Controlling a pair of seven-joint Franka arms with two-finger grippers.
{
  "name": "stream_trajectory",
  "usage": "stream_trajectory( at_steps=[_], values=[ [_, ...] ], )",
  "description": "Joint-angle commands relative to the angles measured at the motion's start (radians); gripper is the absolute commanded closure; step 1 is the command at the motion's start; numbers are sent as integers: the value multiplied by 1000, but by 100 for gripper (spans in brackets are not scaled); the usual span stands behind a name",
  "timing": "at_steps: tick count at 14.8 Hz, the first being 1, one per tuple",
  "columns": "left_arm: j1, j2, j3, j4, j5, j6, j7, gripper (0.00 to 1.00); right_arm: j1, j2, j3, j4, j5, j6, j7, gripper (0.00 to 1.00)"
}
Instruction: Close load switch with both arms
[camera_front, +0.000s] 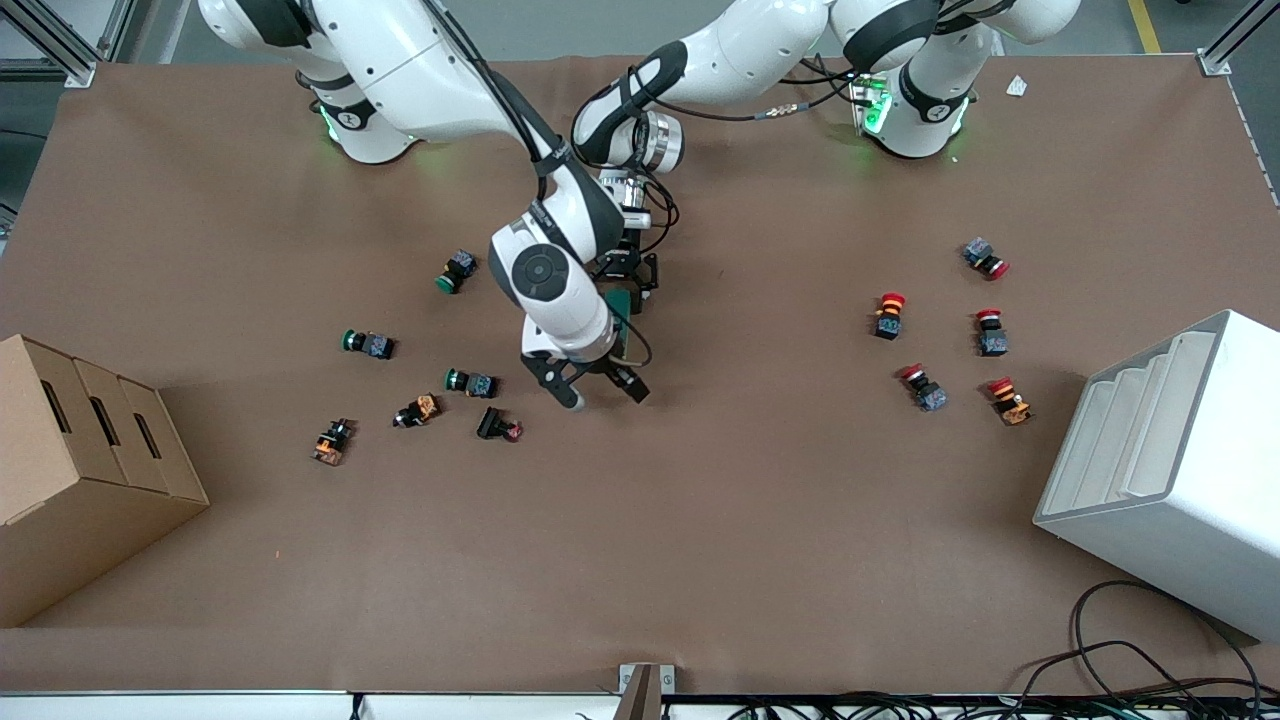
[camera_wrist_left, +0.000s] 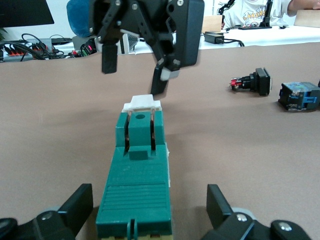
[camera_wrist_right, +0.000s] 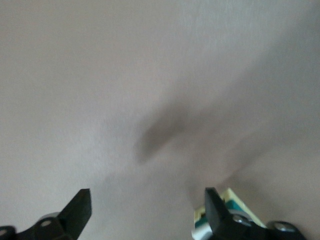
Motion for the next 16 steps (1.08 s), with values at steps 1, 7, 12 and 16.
stream_trajectory(
  at_steps=[1, 7, 12, 16],
  values=[
    [7, 15, 3, 2, -7, 25, 37, 0, -42, -20, 9, 23, -1, -106, -72, 0],
    [20, -14, -17, 27, -103, 39, 171, 0, -246, -215, 5, 16, -14, -462, -473, 0],
    [26, -50, -55, 139, -326, 41, 328, 0, -450, -304, 6, 64, -139, -684, -835, 0],
    [50, -83, -89, 277, -533, 41, 480, 0, -569, -325, 6, 196, -213, -877, -1063, 0]
  ],
)
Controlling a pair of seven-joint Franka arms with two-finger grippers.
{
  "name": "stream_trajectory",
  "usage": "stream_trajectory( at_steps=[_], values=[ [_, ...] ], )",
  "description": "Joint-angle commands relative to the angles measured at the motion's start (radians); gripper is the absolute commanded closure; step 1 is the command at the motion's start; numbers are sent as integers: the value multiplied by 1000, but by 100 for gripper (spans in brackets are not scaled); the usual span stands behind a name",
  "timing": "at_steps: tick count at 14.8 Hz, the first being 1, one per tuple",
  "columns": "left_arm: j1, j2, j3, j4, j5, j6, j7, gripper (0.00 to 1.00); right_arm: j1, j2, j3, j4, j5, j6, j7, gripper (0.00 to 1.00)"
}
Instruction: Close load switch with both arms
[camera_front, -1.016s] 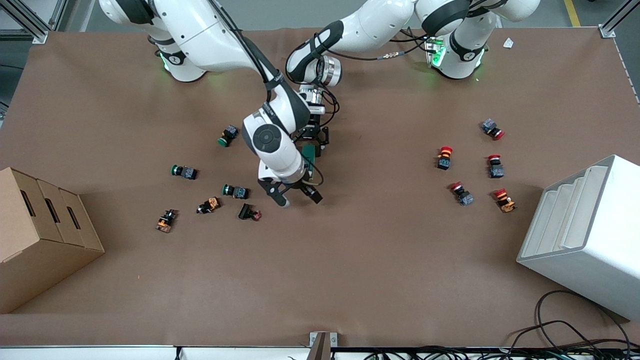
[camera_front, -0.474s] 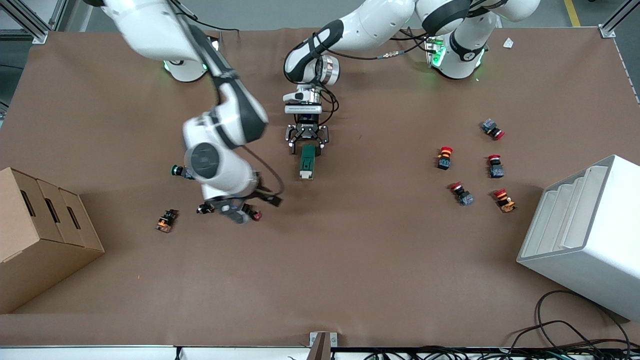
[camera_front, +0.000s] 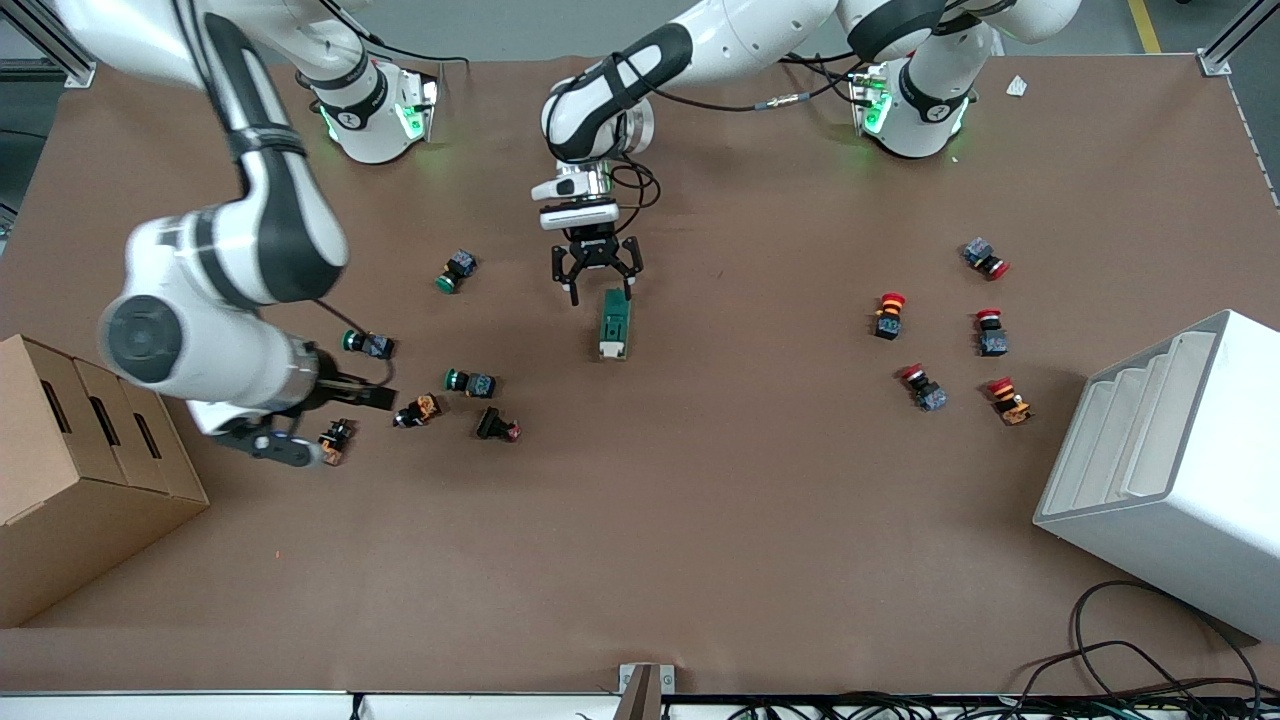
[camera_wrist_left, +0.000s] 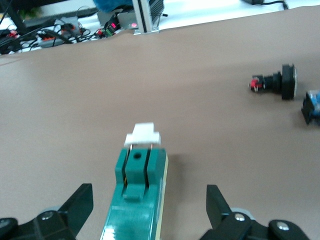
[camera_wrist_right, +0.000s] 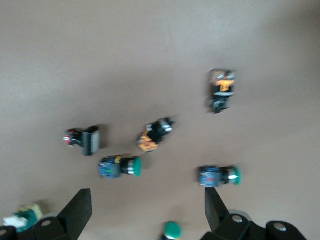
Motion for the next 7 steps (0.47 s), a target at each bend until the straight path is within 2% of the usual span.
stream_trajectory(
  at_steps=[1, 3, 7],
  values=[
    [38, -43, -32, 109, -169, 15, 136, 0, -83, -17, 23, 108, -65, -155, -149, 0],
    [61, -95, -32, 189, -349, 12, 285, 0, -139, -19, 23, 174, -68, -253, -228, 0],
    [194, -259, -32, 203, -631, 12, 546, 0, -198, -28, 22, 218, -68, -317, -294, 0]
  ],
)
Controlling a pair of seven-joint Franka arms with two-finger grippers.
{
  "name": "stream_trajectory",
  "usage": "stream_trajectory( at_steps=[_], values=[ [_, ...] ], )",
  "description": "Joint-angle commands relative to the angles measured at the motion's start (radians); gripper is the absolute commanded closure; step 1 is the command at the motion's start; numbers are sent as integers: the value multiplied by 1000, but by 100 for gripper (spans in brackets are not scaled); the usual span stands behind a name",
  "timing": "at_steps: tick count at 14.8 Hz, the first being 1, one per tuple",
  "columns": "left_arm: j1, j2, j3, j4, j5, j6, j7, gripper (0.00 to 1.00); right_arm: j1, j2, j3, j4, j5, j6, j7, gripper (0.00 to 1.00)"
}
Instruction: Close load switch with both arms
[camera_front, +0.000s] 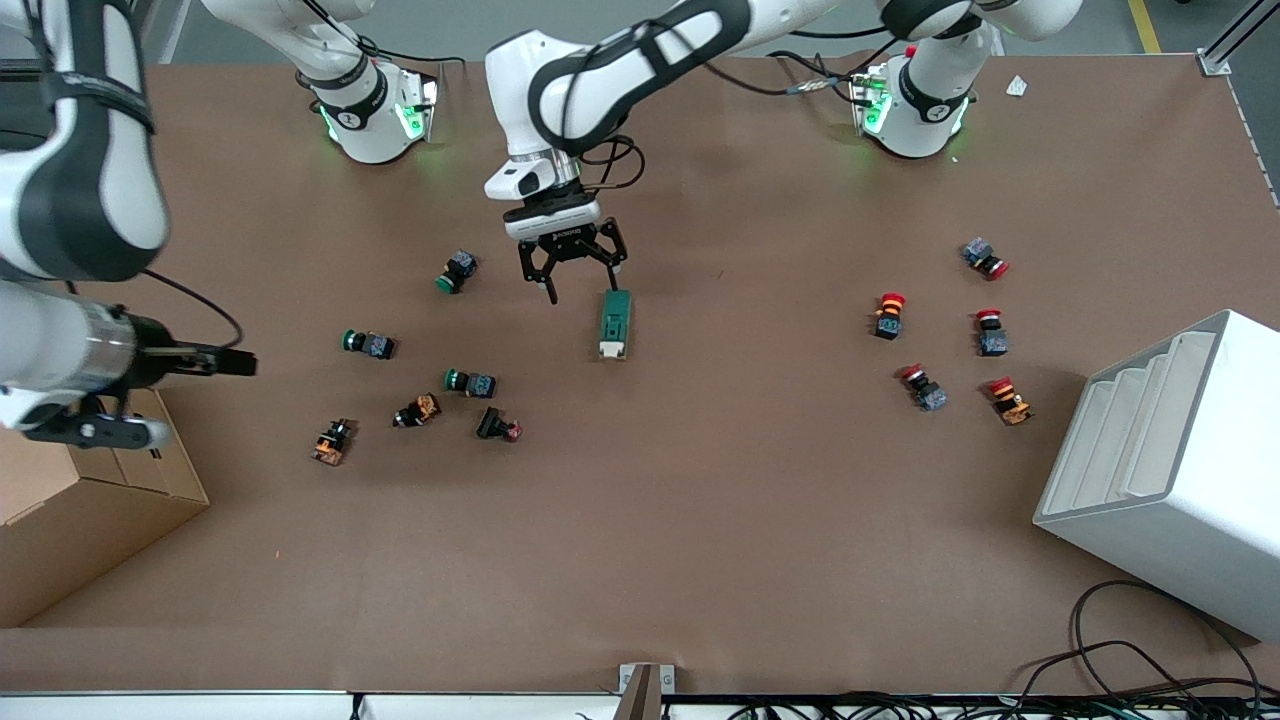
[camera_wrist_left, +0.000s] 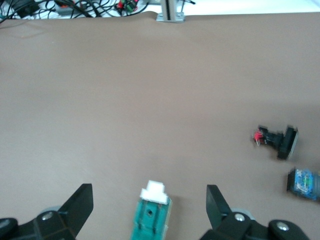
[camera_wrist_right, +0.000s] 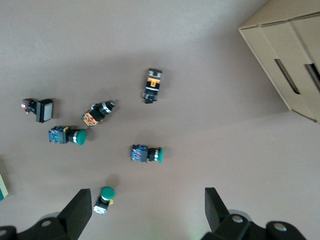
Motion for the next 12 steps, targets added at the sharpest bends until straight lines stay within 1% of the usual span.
stream_trajectory(
  at_steps=[1, 3, 6, 7, 9, 10, 11, 12],
  values=[
    [109, -124, -12, -22, -211, 10, 134, 0, -37, -9, 21, 15, -17, -22, -15, 0],
    [183, -198, -6, -7, -391, 10, 215, 0, -43, -6, 21, 44, -20, -36, -17, 0],
    [329, -294, -8, -7, -566, -13, 313, 0, -51, -3, 21, 67, -17, -36, -15, 0],
    [376, -311, -9, -7, -624, -51, 373, 0, -58, -3, 23, 67, -10, -38, -15, 0],
    [476, -350, -11, -4, -707, -135, 538, 0, -54, -6, 26, 67, -2, -36, -9, 0],
    [505, -353, -9, -1, -726, -157, 615, 0, -52, -9, 32, 67, 4, -41, -8, 0],
    [548, -374, -6, -1, -743, -180, 684, 0, -48, -20, 34, 66, 4, -73, -3, 0],
    [588, -429, 6, -4, -796, -187, 777, 0, -46, -41, 34, 60, 3, -99, -9, 0]
  ],
)
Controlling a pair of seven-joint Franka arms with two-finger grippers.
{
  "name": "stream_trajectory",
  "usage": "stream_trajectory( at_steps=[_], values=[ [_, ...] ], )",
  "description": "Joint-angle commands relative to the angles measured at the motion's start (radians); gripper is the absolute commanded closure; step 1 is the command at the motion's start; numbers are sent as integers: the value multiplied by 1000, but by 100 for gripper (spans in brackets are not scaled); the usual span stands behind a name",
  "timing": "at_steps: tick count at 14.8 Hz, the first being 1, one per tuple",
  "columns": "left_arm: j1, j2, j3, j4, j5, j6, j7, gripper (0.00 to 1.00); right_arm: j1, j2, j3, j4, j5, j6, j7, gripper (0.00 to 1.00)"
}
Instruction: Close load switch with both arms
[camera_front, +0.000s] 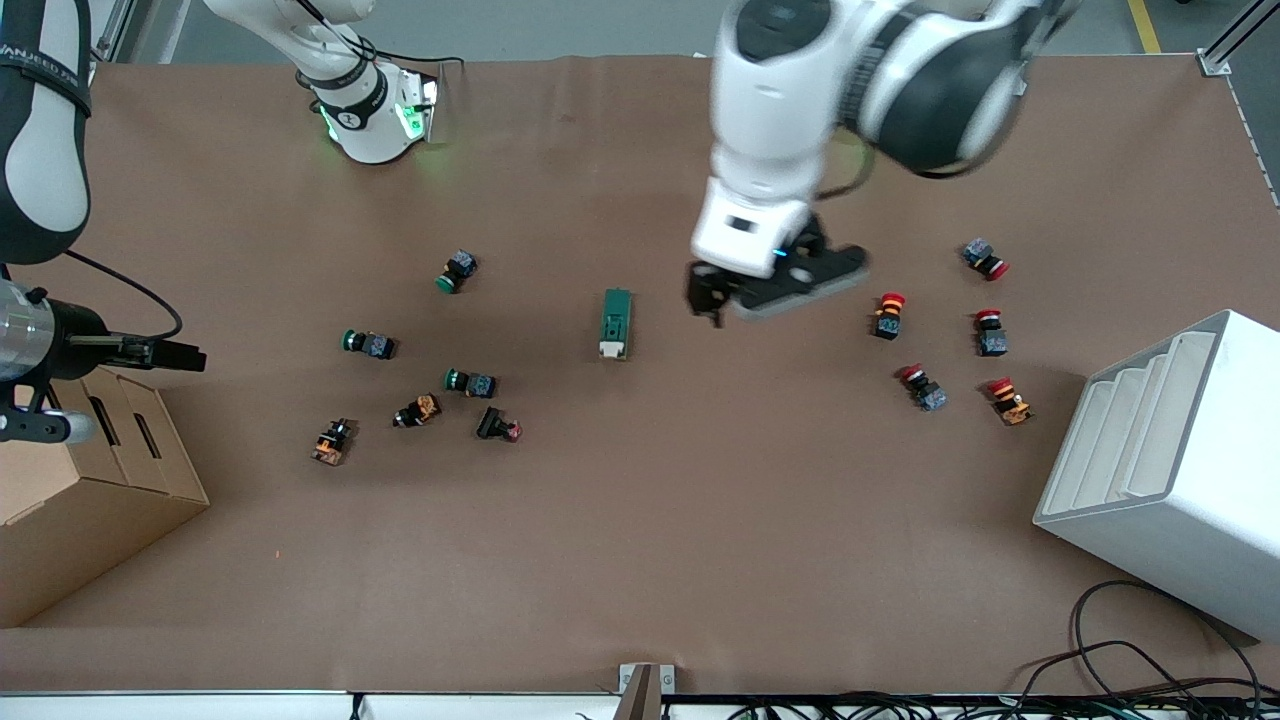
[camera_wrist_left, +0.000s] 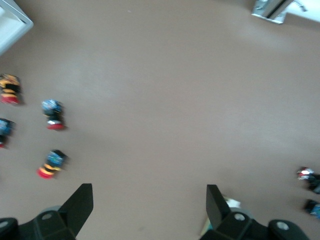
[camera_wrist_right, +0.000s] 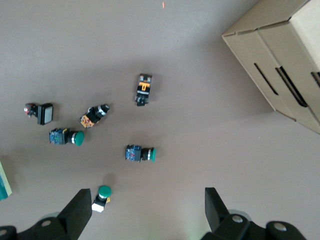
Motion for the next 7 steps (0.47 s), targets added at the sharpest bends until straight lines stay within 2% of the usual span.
stream_trajectory(
  at_steps=[1, 4, 5, 7],
  values=[
    [79, -120, 37, -33, -122, -36, 246, 0, -11, -56, 20, -16, 2, -47, 0, 0],
    [67, -175, 201, -30, -179, -103, 482, 0, -14, -152, 20, -110, 2, -18, -3, 0],
    [59, -198, 271, -41, -204, -123, 566, 0, -14, -195, 20, -156, 2, 0, -3, 0],
    [54, -241, 368, -80, -265, -146, 754, 0, -10, -277, 20, -239, 2, 32, -5, 0]
  ],
)
